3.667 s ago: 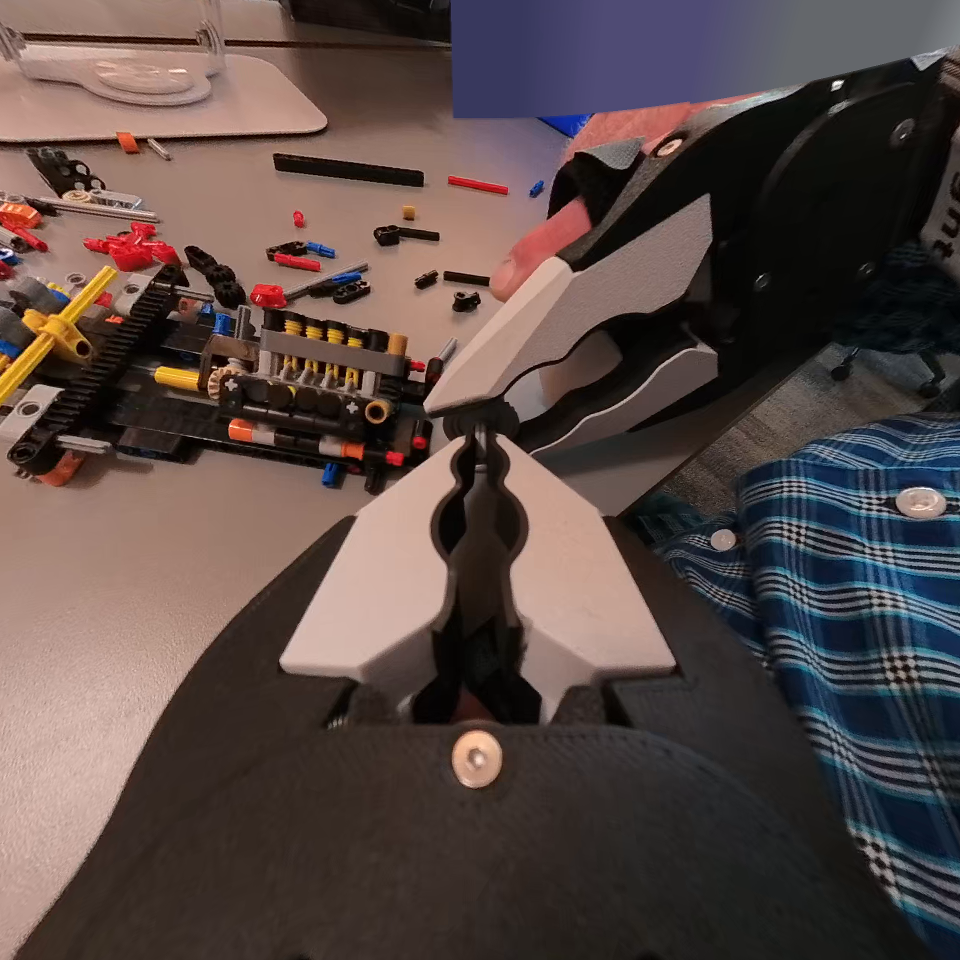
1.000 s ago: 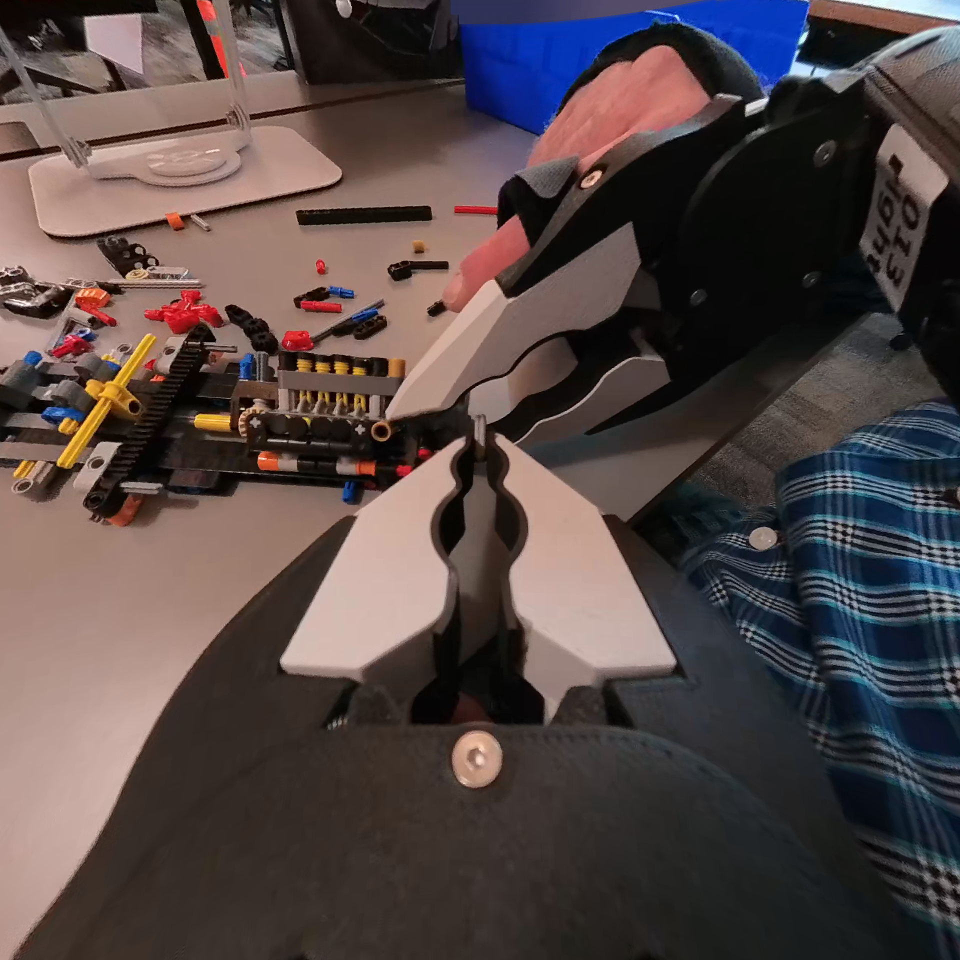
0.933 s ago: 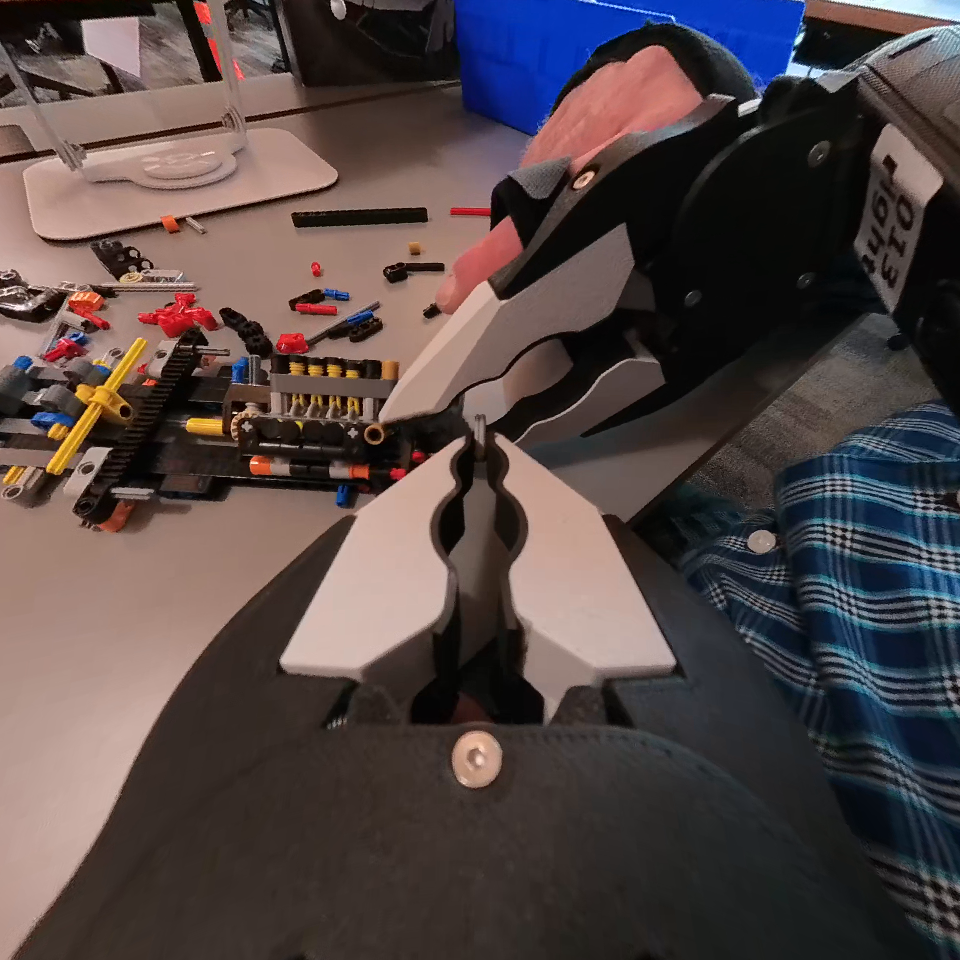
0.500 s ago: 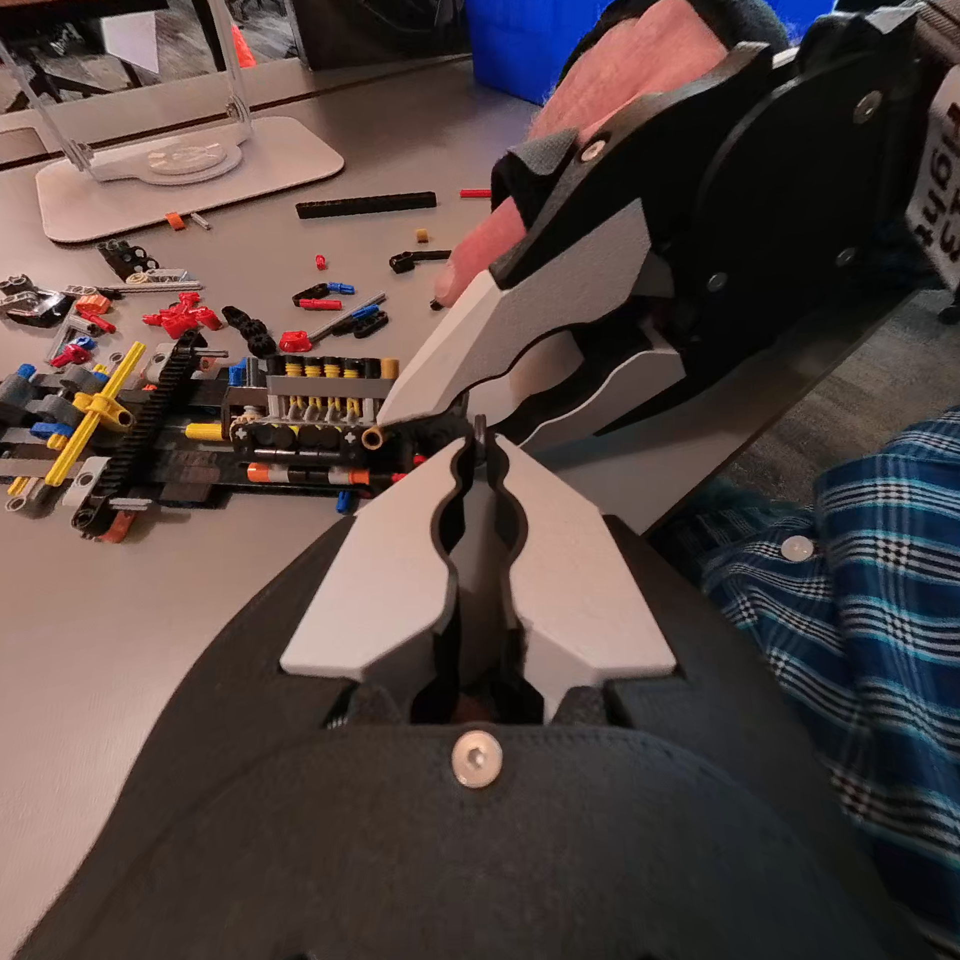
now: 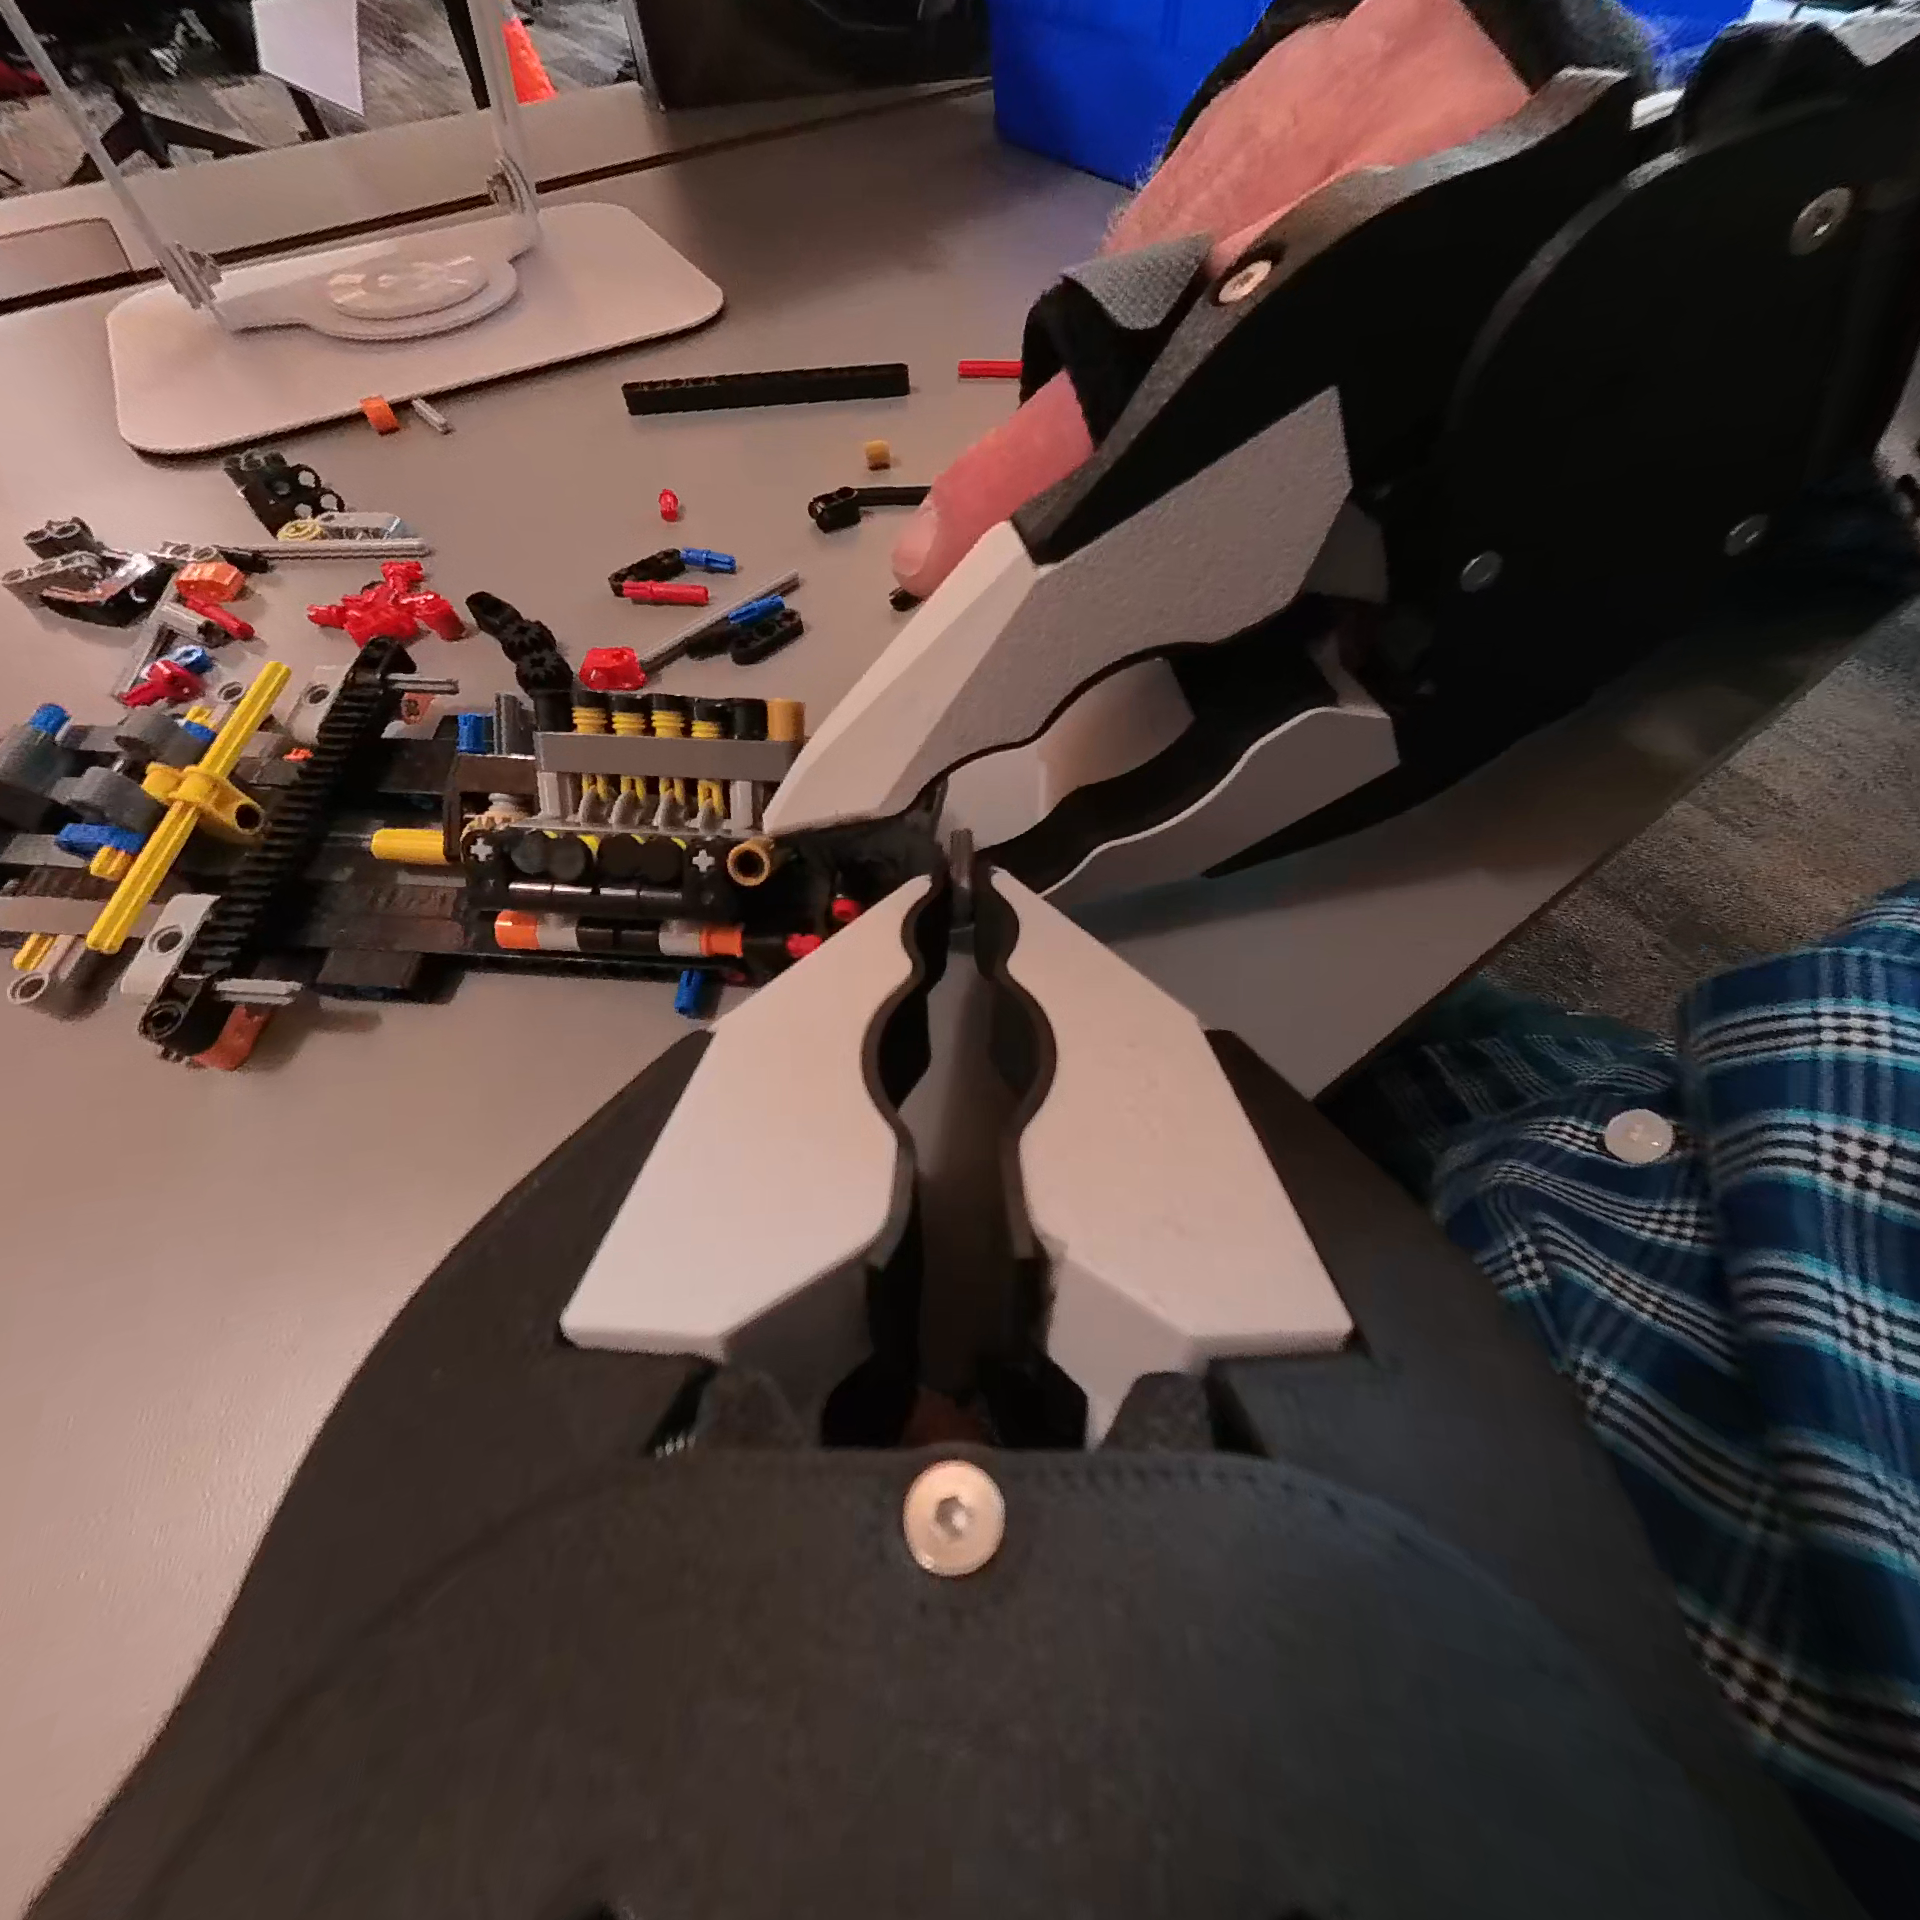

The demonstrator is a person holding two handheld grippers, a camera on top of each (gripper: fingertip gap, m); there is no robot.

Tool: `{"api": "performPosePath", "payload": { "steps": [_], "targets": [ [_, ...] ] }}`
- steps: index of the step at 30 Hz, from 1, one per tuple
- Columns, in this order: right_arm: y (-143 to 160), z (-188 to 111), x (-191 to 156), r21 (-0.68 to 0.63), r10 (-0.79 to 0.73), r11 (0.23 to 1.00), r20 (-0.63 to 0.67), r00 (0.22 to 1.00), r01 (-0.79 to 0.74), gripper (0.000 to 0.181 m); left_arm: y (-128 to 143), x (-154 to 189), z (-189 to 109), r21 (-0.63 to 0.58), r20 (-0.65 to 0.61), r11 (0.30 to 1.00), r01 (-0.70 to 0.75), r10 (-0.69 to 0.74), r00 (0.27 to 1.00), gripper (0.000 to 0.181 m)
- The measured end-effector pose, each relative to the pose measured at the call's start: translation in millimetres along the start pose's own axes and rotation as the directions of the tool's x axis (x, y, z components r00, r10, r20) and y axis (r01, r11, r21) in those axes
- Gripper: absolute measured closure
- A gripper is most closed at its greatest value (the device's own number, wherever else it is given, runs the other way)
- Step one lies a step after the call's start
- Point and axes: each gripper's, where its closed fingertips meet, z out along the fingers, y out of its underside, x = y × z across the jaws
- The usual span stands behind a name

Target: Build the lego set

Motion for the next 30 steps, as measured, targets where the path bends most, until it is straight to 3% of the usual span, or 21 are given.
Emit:
{"api": "performPosePath", "payload": {
  "steps": [26, 30],
  "targets": [
    [13, -7, 3, -0.015, 0.082, 0.996, -0.008, 0.997, -0.082, 0.143, 2, -8, 4, -0.033, 0.046, 0.999, 0.042, -0.040, 0.998, 0.179],
    [17, -7, 3, -0.023, 0.087, 0.996, -0.004, 0.996, -0.088, 0.149, 2, -8, 4, -0.033, 0.047, 0.999, 0.041, -0.039, 0.998, 0.179]
  ]
}}
